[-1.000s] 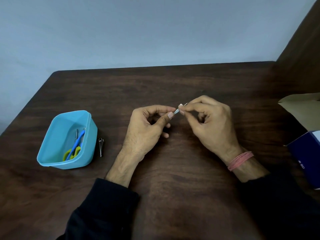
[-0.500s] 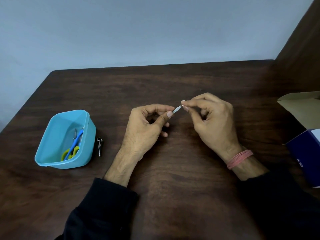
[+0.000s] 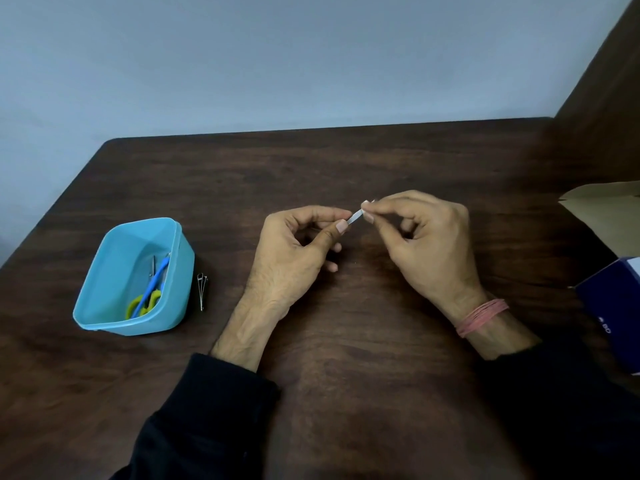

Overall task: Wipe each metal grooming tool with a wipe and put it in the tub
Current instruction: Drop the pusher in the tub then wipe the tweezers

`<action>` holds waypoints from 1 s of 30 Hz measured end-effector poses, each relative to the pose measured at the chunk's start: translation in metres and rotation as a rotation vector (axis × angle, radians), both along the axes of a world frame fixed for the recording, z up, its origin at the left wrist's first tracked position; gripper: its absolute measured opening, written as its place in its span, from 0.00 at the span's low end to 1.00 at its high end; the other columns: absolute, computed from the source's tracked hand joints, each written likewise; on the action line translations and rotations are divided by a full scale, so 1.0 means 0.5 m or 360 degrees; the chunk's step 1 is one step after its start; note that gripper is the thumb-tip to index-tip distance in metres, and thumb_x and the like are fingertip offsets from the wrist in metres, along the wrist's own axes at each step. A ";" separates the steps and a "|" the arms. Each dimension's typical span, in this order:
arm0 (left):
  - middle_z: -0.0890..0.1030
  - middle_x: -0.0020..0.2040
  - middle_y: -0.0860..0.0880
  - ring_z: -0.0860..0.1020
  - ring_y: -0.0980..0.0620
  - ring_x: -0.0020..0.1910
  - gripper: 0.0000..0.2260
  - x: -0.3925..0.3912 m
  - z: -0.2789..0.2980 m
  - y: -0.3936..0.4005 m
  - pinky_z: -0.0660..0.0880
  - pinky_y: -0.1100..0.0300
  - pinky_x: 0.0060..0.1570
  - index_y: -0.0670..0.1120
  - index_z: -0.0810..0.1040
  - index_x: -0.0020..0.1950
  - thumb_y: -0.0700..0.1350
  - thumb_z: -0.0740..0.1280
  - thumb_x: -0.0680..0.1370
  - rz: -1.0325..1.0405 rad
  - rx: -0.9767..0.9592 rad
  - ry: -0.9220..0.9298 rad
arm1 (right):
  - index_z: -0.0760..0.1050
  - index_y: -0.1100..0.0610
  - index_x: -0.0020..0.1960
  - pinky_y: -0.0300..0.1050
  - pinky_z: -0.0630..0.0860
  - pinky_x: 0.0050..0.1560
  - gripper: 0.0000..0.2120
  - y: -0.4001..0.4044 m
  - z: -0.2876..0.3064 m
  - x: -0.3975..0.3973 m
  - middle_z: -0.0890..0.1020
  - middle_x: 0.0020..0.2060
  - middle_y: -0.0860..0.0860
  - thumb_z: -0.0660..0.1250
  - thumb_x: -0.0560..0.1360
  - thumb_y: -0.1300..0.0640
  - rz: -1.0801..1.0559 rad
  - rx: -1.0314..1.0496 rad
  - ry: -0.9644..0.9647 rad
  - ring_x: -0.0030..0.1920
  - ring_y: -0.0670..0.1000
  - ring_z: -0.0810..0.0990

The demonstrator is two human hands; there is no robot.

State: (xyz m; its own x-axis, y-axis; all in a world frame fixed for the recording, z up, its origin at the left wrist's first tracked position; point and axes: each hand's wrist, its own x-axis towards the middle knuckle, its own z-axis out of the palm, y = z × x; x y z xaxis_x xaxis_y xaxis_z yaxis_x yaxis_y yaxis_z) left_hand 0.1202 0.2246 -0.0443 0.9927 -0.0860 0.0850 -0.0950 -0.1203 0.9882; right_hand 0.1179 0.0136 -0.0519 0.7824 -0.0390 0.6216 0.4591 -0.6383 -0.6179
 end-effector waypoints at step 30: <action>0.91 0.51 0.53 0.84 0.58 0.46 0.12 -0.005 0.010 0.002 0.83 0.60 0.38 0.50 0.91 0.62 0.36 0.72 0.86 -0.0106 0.0080 -0.0004 | 0.91 0.52 0.54 0.31 0.69 0.39 0.06 0.001 0.000 0.002 0.88 0.49 0.44 0.80 0.79 0.60 0.0089 -0.0055 -0.0027 0.27 0.48 0.73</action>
